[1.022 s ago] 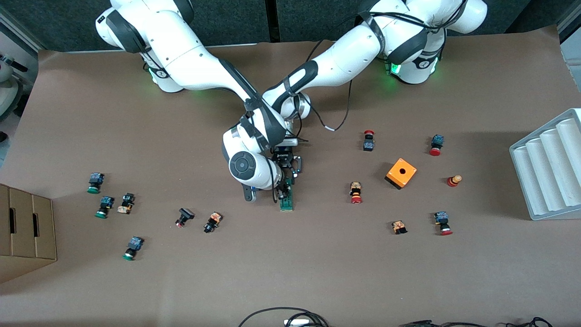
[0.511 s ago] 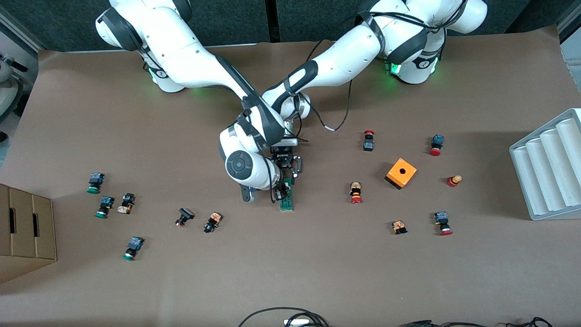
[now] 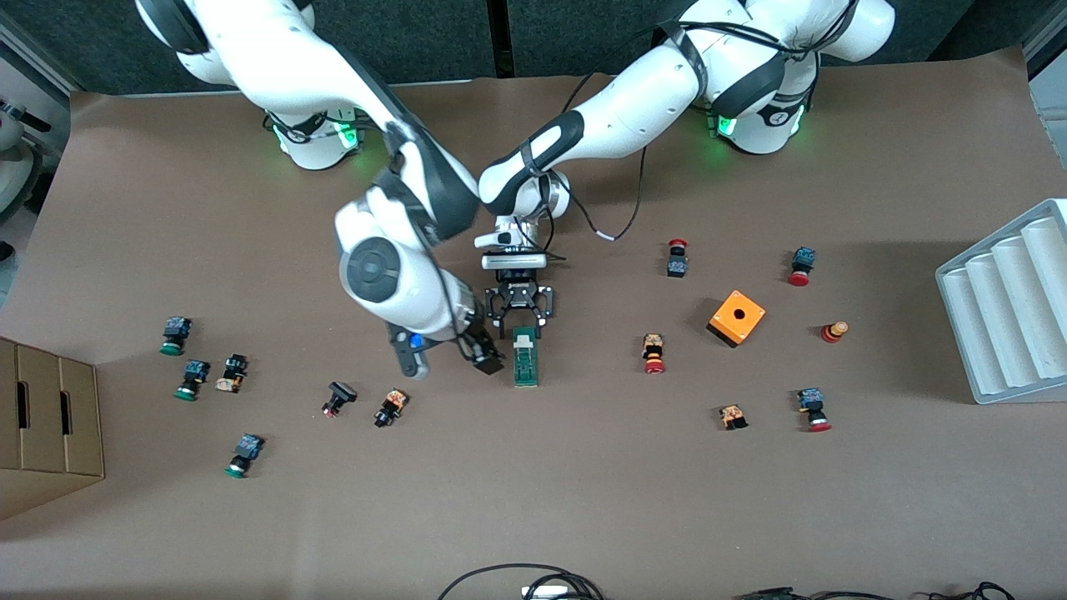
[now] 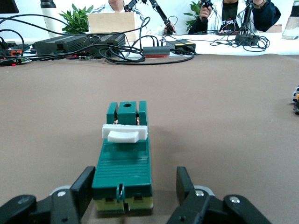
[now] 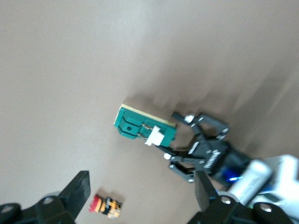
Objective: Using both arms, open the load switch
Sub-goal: 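Release the switch and withdraw the right gripper while the left gripper lifts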
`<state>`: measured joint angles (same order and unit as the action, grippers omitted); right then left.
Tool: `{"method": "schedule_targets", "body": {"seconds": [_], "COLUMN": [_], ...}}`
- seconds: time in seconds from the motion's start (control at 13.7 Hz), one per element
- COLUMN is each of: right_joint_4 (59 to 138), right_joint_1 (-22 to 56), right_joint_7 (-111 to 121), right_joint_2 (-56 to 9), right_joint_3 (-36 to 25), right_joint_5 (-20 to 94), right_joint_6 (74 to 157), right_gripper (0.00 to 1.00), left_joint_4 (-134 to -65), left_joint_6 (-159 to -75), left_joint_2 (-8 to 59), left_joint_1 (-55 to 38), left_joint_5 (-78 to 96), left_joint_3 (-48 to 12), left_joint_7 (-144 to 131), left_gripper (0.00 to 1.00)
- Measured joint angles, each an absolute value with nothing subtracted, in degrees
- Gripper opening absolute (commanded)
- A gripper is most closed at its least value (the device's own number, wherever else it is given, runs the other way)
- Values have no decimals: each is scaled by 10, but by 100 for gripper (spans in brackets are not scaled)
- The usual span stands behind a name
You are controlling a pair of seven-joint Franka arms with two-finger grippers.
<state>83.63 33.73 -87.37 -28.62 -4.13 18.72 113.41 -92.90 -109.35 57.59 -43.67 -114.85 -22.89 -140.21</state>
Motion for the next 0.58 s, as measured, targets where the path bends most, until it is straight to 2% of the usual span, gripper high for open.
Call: {"method": "schedule_targets", "body": {"seconds": [0.22,0.29,0.37,0.44,0.58], "right_joint_4": [836,836,837,838,841], "right_joint_1": [280,260,242,228,202], "right_joint_7": [-734,-683,-632,-584,-504], "right_joint_2": [-232,-213,-194,-178,-152], "right_joint_3": [-42,-42,-41,-41,-41], "right_joint_5": [183,175,160,147,137], "right_joint_6": [1046,1021,998,978,947], "right_gripper": [100,100,100,100,100], "left_joint_4": [-928,-927,-926,-925,-923], "left_joint_6": [-1094,-1094,-1094,-1095,-1102], "left_joint_2": [575,574,571,568,559], "left_joint_1": [-437,-437,-437,-437,-437], "left_joint_5": [-1145,-1136,-1123,-1109,-1084], "left_joint_3": [-230,-230,-231,-232,-234], "left_joint_7": [-1394,-1387,-1377,-1367,-1340], "left_gripper": [79,86,88,100,100]}}
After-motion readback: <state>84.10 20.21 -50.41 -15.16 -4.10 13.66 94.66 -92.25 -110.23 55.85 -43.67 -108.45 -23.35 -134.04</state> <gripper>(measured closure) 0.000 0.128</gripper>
